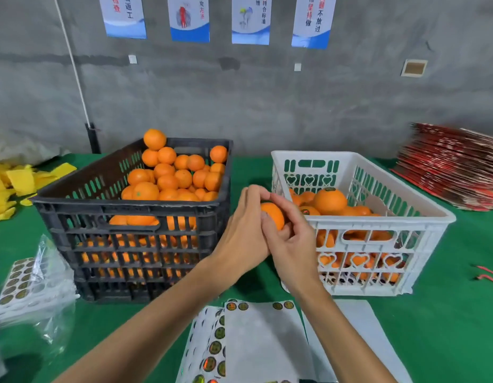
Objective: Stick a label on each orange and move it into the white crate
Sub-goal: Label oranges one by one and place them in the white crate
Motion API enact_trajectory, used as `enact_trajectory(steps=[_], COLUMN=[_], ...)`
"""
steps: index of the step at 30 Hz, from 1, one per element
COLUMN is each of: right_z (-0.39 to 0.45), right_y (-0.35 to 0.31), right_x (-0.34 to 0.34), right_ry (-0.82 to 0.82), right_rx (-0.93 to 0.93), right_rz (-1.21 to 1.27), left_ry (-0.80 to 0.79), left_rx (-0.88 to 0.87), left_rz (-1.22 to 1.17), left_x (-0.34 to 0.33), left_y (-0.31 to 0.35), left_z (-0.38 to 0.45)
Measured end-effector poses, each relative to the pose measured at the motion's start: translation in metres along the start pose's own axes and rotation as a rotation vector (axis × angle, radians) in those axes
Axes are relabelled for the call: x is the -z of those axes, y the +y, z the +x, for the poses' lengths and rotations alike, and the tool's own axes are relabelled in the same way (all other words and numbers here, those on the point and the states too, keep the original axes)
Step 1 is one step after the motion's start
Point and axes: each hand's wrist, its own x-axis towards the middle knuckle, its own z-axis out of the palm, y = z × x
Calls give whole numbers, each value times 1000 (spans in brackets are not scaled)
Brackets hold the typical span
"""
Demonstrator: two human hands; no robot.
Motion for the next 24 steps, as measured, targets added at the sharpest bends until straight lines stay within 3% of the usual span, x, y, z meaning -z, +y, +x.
enact_trajectory(steps=[6, 8, 11, 15, 18, 24], right_z=[-59, -68, -76, -81, -75, -68], right_y=[76, 95, 115, 124, 125, 119], right_x=[17, 23, 34, 39, 37, 37], right_ry=[-296, -373, -439, -696, -823, -904], right_rx=[-198, -209, -198, -191, -82, -155], right_rz=[-261, -362, -478, -610, -852, -848], left_ry=[-229, -180, 20, 124, 108, 56], left_rx=[325, 394, 473, 519, 536, 561], left_rz=[-99, -227, -490, -728, -709, -560], left_x=[-36, -43, -43, -32, -30, -34], left_y=[-66, -79, -90, -100, -101, -100], left_z=[-72, -94, -116, -129, -132, -131])
